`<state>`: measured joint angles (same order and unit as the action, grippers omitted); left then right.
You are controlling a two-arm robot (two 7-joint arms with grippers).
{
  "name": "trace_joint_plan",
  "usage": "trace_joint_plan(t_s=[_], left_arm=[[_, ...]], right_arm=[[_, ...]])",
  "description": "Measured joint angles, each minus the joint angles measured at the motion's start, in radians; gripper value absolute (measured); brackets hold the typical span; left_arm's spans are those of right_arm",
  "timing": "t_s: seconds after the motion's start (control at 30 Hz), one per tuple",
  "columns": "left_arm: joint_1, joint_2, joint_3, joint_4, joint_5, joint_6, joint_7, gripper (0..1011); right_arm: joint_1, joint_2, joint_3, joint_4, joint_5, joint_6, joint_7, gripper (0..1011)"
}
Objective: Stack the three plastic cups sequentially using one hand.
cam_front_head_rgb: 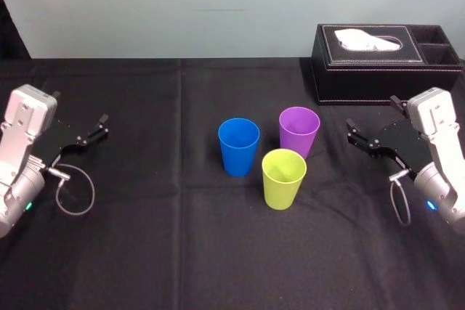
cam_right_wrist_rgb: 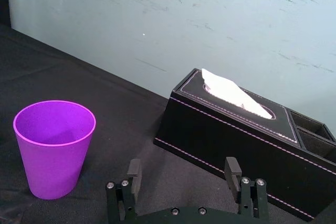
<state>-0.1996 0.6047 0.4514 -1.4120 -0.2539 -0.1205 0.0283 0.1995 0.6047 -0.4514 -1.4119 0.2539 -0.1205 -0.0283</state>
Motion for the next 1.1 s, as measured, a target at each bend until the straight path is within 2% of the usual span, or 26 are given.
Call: trace_joint_plan(t_s=[1.1], left_arm=[[0.0, 0.0, 0.0, 0.0, 0.0, 0.0, 0.0, 1011]], right_arm=[[0.0, 0.0, 0.0, 0.0, 0.0, 0.0, 0.0, 1003]])
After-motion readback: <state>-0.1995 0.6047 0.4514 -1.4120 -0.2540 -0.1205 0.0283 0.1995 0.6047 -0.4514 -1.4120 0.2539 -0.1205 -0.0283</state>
